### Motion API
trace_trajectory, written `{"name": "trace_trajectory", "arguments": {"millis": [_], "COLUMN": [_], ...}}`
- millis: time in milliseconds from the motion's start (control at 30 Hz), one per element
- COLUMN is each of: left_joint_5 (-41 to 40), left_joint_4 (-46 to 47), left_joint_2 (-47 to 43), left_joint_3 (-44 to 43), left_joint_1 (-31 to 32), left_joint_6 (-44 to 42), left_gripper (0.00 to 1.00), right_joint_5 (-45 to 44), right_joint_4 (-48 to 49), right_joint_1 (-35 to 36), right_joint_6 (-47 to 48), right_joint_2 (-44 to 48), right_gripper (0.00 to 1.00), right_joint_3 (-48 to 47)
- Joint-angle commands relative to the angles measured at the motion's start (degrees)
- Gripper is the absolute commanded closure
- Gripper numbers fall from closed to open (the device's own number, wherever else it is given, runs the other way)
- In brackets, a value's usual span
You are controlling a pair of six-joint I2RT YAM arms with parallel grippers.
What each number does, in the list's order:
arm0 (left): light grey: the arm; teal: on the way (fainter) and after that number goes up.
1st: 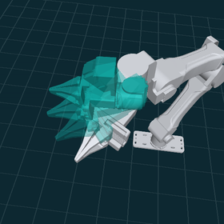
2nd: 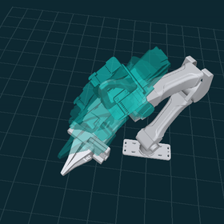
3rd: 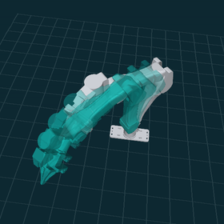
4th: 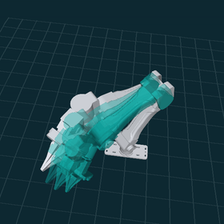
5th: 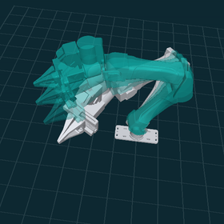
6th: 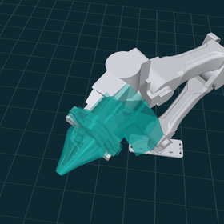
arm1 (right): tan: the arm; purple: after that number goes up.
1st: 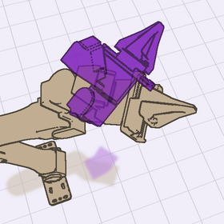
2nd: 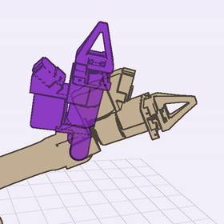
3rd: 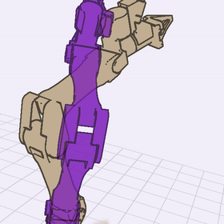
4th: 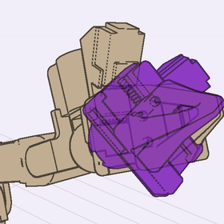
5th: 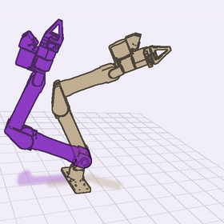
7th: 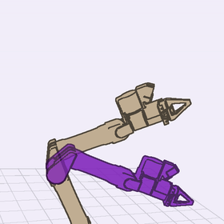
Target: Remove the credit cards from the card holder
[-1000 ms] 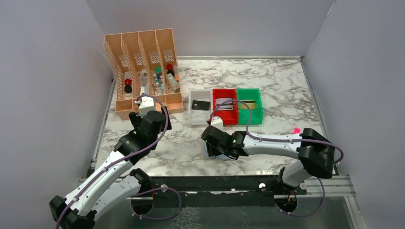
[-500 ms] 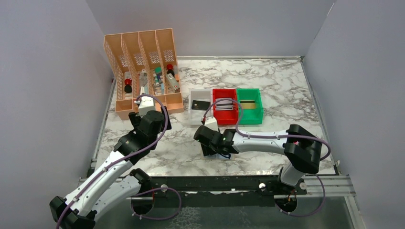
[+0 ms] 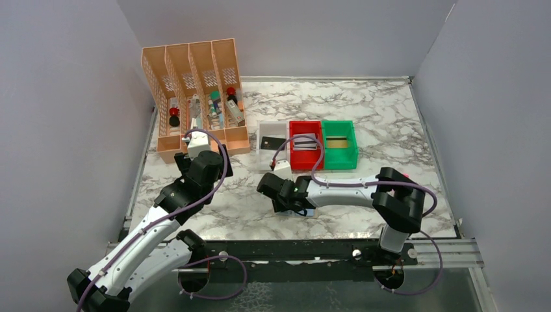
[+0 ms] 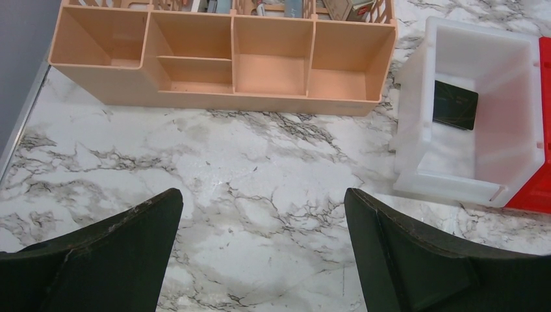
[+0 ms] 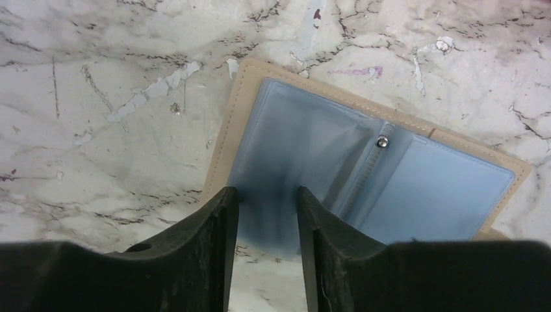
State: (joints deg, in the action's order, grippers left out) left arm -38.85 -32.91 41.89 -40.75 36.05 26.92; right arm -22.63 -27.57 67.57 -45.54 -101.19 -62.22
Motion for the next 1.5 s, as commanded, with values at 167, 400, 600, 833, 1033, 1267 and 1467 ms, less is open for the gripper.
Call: {"name": "trace_trajectory", "arguments": {"millis": [167,400,600,833,1033,1267,1467], "left_joint_5": [1.4,1.5,1.7,2.1,2.2,2.5,2.5], "left_joint_4": [0.6,0.6,0.6,0.7,0.8,0.9,0.9], "left_joint_2": [0.0,-0.1,0.0,0.1,0.0,0.3,0.3], "left_joint_3": [-0.8,-0.7,-0.6,-0.6,-0.7,-0.6,-0.6], "left_joint_1": [-0.5,-0.5,-0.6,-0.6,-0.6,-0.6,-0.7], "left_joint_6": [-0.8,-0.7,-0.8,-0.8,-0.8,-0.9,-0.9], "left_gripper": [0.01,0.01,0.01,0.01,0.01,0.01,0.01], "right_joint_5": [-4.8,-5.3,-4.2,2.6,4.6,1.6,-3.2], "right_joint_4": [-4.5,-2.4,1.9,15.5,18.9,15.5,12.2], "right_joint_1": [0.4,0.5,0.4,-1.2,-4.6,-8.0,-9.0], "right_joint_6": [-2.9,-1.8,-0.1,1.7,-2.8,-9.1,-13.4], "right_joint_2": [-3.4,-1.2,3.9,16.7,22.6,25.0,29.3], "right_gripper": [0.74,0.91,0.97,0.97,0.92,0.89,0.81], "right_joint_3": [1.2,1.7,3.6,14.5,21.8,26.4,29.6]}}
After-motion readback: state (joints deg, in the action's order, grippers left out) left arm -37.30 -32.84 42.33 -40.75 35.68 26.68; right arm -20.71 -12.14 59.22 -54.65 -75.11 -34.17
